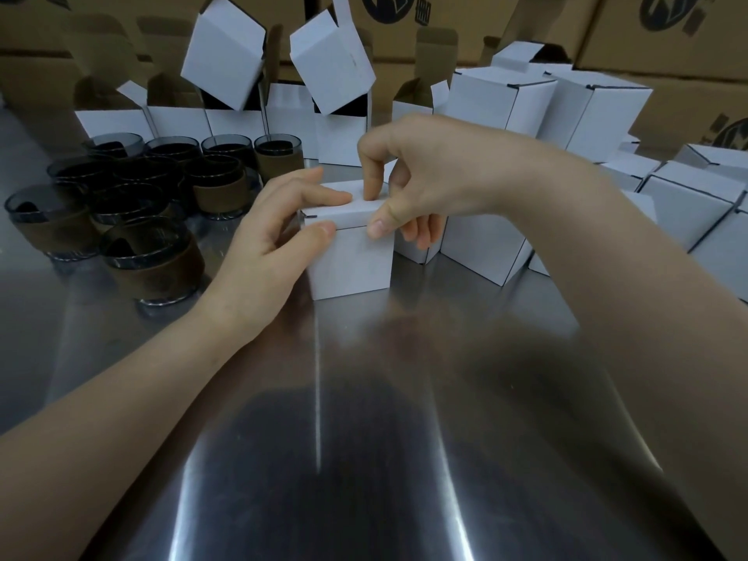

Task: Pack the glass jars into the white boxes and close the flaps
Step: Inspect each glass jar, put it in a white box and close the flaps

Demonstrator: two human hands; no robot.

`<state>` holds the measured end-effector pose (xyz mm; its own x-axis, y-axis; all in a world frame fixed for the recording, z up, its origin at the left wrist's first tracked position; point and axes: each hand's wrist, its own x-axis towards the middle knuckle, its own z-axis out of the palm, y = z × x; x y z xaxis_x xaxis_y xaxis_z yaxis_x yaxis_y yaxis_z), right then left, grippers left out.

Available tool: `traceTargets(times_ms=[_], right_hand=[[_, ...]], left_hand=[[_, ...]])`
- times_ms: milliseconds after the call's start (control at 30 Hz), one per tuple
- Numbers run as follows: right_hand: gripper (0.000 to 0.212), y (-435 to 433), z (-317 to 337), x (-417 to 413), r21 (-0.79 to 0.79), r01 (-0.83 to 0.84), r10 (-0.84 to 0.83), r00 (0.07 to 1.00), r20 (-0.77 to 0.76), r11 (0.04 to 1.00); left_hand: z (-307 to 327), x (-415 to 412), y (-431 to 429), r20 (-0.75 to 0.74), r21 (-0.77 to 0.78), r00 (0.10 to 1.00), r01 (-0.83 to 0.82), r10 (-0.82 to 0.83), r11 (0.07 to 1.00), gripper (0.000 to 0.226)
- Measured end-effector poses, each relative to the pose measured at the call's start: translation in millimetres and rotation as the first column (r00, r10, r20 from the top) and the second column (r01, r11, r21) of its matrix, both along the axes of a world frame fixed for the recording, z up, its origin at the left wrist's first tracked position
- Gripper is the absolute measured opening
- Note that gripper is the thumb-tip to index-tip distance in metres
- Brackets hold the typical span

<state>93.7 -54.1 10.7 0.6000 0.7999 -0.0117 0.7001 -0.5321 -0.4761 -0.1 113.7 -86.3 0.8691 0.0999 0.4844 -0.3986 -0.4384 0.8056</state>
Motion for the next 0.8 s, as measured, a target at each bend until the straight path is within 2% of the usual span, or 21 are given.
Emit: traceTargets(times_ms=[467, 633, 800], right_hand=[[0.014, 5, -3, -2, -0.034, 0.041, -0.041, 0.999, 0.007, 0.999], [0.015, 8, -4, 2, -0.034, 0.077, -0.078, 0.997, -0.024, 0.996], [0.026, 8, -3, 3, -0.031, 0.129, -0.13, 0.99, -0.058, 0.991]], left_hand=[[2, 1, -2, -0.043, -0.022, 0.999, -0.002, 0.002, 1.0, 0.019], [4, 4, -5, -0.105, -0.166, 0.994, 0.015, -0.033, 0.986, 0.023], [8, 5, -11, -0.152, -0.311, 0.984, 0.037, -0.088, 0.95, 0.034]])
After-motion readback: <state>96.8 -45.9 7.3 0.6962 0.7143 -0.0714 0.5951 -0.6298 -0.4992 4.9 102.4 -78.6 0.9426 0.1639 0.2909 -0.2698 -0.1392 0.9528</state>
